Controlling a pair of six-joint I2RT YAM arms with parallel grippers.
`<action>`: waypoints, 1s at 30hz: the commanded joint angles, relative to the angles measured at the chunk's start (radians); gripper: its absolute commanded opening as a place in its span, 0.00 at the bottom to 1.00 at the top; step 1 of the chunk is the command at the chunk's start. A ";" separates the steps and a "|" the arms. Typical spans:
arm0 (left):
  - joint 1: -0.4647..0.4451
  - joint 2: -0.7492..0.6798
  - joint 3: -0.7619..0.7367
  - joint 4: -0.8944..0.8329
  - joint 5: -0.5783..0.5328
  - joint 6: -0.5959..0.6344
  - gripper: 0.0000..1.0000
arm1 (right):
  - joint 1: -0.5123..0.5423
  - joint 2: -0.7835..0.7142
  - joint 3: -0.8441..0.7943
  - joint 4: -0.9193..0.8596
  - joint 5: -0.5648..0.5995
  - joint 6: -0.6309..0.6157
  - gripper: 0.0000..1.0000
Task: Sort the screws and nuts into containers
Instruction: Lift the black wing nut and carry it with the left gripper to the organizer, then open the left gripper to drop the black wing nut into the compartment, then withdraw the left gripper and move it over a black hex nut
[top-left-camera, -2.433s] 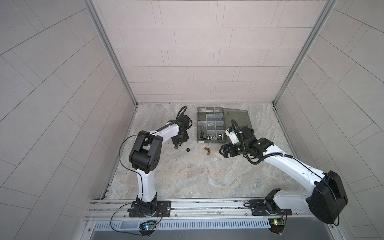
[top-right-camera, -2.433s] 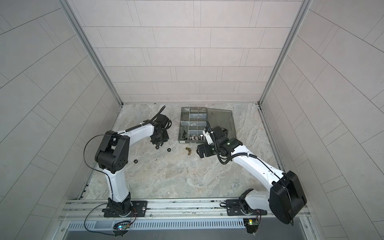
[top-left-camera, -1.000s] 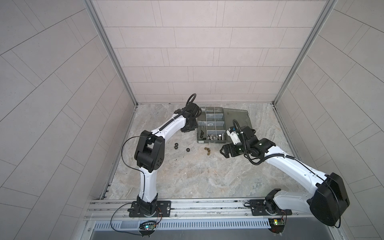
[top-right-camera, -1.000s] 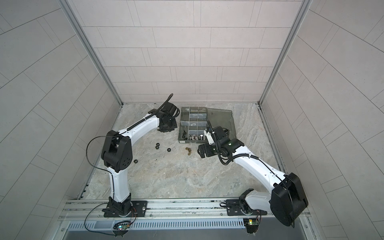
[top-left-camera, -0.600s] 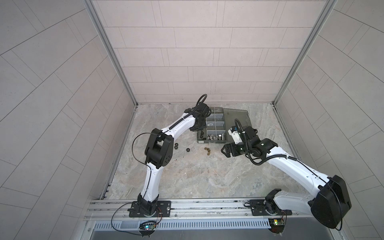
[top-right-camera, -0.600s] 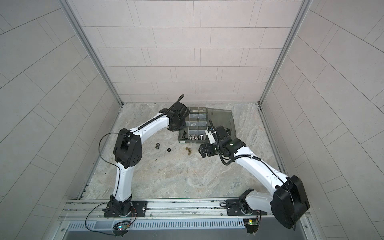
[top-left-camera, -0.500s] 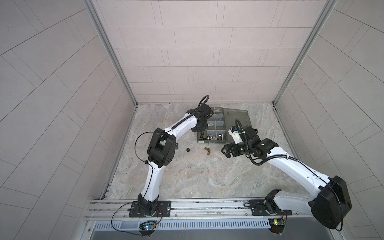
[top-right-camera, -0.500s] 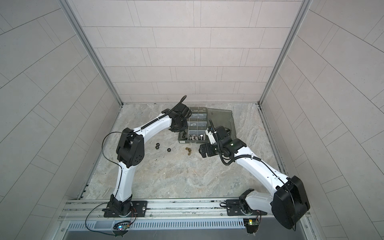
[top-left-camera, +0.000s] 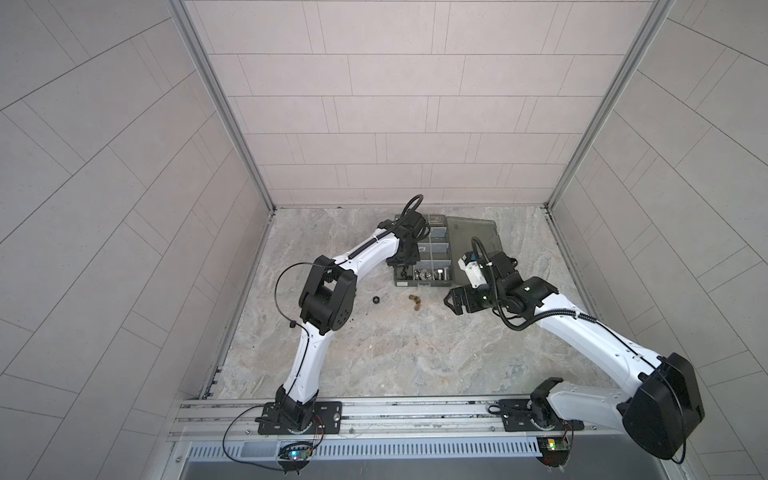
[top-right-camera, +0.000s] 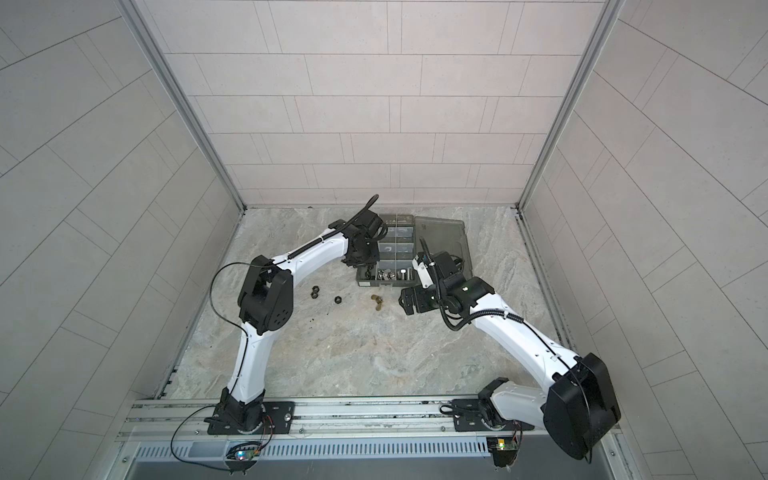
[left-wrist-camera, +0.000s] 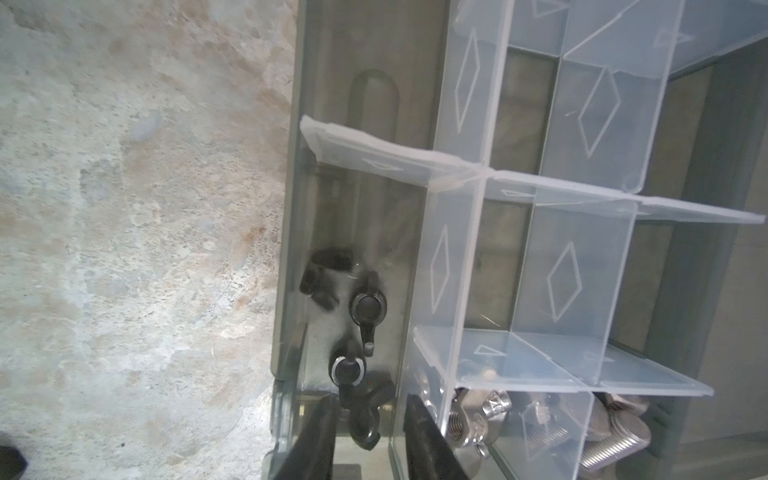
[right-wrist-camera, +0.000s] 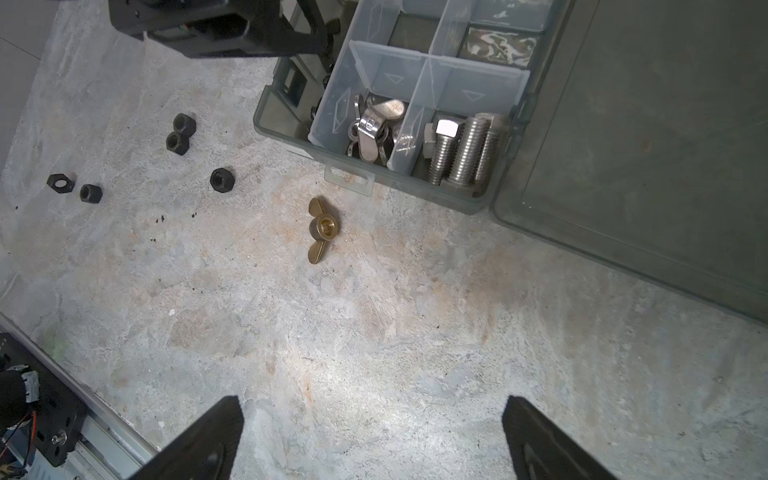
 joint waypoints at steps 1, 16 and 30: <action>-0.004 -0.056 0.001 -0.004 -0.009 0.007 0.34 | -0.003 -0.021 -0.006 -0.023 0.011 -0.009 0.99; 0.107 -0.467 -0.473 0.077 -0.078 0.012 0.36 | 0.014 -0.017 0.005 0.003 -0.012 0.024 0.99; 0.217 -0.563 -0.787 0.163 -0.014 0.029 0.43 | 0.098 -0.019 0.014 0.000 0.029 0.060 0.99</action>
